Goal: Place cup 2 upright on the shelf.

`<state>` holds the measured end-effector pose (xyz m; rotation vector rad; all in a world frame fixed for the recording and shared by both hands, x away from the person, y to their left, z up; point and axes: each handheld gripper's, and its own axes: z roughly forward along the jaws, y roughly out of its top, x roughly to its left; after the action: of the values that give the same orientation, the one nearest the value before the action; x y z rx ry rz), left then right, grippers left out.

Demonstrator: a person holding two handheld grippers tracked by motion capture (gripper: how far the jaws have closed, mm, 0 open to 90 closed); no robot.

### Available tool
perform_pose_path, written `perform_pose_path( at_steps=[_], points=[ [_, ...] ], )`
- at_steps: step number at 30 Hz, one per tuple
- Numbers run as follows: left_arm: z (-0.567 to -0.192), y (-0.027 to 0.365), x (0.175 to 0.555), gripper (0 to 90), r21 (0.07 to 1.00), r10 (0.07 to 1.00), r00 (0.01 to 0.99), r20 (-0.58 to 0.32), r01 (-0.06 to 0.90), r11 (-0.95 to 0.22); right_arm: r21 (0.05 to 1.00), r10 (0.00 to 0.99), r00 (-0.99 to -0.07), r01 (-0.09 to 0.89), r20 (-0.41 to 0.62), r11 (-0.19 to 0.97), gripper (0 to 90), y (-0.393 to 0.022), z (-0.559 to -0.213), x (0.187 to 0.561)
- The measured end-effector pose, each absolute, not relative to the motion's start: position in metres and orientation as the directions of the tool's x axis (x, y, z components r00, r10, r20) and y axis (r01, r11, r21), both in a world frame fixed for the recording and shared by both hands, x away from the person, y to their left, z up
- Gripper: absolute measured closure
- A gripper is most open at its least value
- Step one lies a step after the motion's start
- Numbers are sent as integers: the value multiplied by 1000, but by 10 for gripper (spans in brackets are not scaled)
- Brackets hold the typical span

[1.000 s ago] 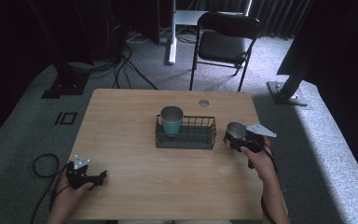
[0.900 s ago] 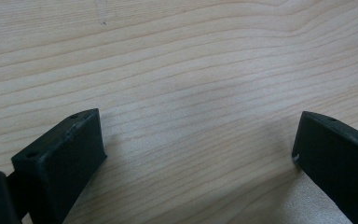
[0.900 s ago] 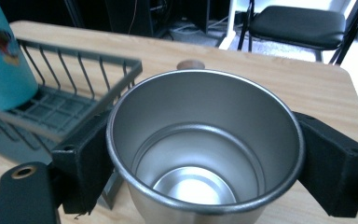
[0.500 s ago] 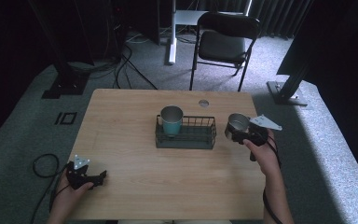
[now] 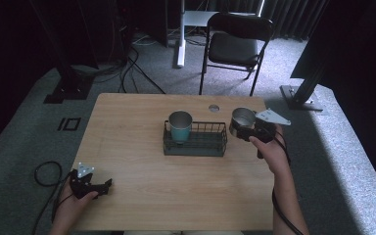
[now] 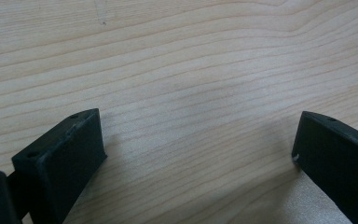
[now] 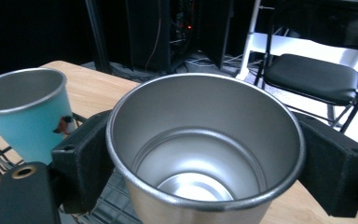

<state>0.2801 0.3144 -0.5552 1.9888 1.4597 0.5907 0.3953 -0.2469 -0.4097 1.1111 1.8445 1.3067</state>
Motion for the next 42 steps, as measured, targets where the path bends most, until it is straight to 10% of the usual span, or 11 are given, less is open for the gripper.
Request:
perform_pose_path(
  at_steps=[42],
  points=[
    [-555,314,280,28,690,955,298,5,690,-219,936,732,-681,257,-1,241,135,-178,-435,428]
  ],
)
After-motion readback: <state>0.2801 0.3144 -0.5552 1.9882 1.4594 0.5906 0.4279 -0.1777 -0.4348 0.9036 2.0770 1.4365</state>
